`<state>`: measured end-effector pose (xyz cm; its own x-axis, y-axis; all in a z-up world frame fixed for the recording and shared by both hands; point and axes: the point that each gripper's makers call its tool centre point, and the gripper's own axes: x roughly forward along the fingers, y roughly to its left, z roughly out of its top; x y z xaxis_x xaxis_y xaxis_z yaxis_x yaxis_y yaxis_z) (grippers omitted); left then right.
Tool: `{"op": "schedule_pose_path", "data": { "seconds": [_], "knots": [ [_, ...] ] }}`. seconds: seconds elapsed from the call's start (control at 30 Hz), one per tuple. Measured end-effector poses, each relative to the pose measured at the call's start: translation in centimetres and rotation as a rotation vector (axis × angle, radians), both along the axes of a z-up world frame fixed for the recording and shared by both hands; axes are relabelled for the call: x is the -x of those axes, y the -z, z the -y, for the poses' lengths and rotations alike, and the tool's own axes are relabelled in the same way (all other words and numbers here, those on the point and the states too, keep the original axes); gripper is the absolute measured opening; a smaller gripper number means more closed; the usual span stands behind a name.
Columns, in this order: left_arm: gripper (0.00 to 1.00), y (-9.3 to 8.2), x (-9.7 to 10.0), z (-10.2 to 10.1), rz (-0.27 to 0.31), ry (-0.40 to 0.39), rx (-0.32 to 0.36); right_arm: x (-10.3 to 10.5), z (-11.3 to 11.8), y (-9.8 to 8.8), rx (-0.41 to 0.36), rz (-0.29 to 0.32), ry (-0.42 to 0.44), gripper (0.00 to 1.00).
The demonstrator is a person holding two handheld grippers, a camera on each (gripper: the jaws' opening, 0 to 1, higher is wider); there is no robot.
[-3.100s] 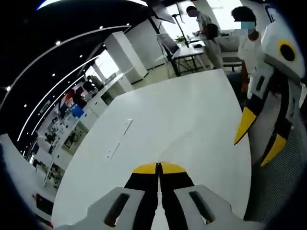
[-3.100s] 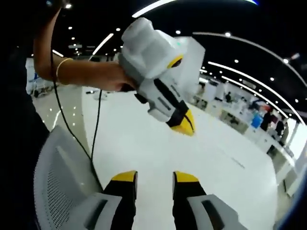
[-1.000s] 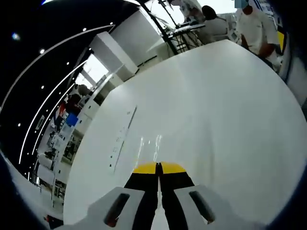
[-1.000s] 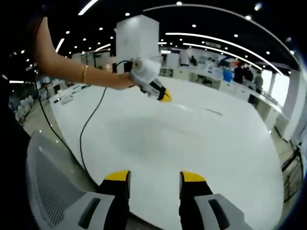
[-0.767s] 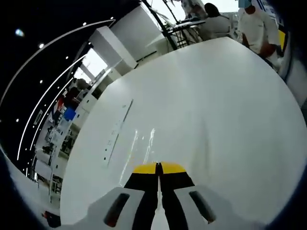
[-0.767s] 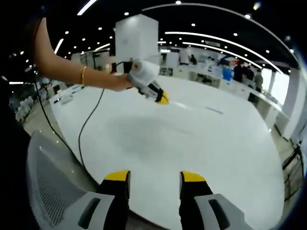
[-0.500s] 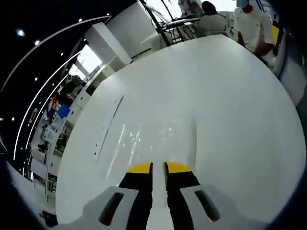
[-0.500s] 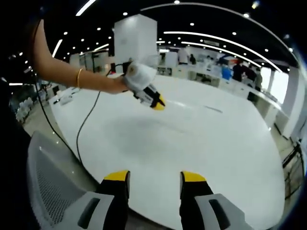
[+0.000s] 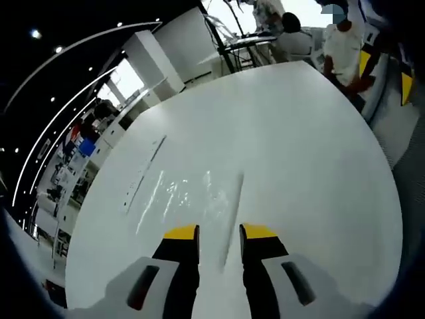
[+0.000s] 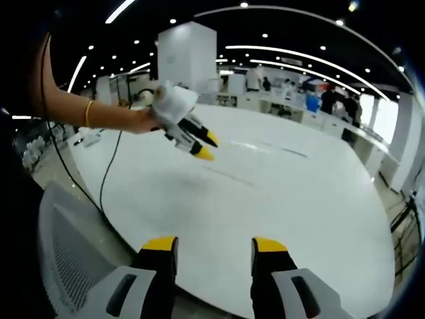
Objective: Open the resealable bag by pulling the two sides of the seal apart until the entire bag opening is separated and visibly accessible.
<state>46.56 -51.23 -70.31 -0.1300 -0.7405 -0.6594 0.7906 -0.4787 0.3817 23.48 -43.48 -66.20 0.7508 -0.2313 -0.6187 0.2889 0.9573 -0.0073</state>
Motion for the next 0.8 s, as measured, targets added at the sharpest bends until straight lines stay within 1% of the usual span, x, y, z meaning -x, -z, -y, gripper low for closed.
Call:
{"op": "schedule_pose_path", "data": {
  "seconds": [0.1,0.13,0.27,0.33,0.43,0.47,0.53,0.6,0.67,0.8],
  "knots": [
    [0.3,-0.6,0.6,-1.6,-0.038,-0.016,0.018,0.1,0.0,0.0,0.001,0.005,0.006,0.44],
    [0.33,-0.7,0.7,-2.0,-0.043,-0.015,0.017,0.2,0.0,0.0,0.001,0.005,0.007,0.44],
    [0.51,-1.8,0.9,-3.3,-0.071,-0.042,0.05,0.4,-0.1,0.0,0.004,0.005,0.007,0.45],
    [0.54,-2.4,1.0,-4.1,-0.091,-0.062,0.061,0.5,0.0,0.0,0.005,0.009,0.01,0.46],
    [0.55,-3.2,1.4,-5.1,-0.112,-0.063,0.077,0.7,0.0,0.1,0.005,0.006,0.011,0.47],
    [0.58,-3.5,1.5,-5.3,-0.114,-0.064,0.086,0.8,0.0,0.1,0.007,0.005,0.012,0.47],
    [0.66,-4.0,1.7,-5.8,-0.129,-0.073,0.099,0.8,0.0,0.2,0.009,0.005,0.013,0.48],
    [0.79,-4.7,2.0,-6.4,-0.16,-0.092,0.117,0.8,0.0,0.1,0.011,0.008,0.015,0.49],
    [0.87,-5.0,2.0,-7.0,-0.165,-0.106,0.126,0.9,0.0,0.1,0.013,0.01,0.014,0.49],
    [0.87,-5.6,2.3,-8.6,-0.188,-0.146,0.138,0.9,-0.1,0.1,0.016,0.011,0.012,0.5]
  ]
}}
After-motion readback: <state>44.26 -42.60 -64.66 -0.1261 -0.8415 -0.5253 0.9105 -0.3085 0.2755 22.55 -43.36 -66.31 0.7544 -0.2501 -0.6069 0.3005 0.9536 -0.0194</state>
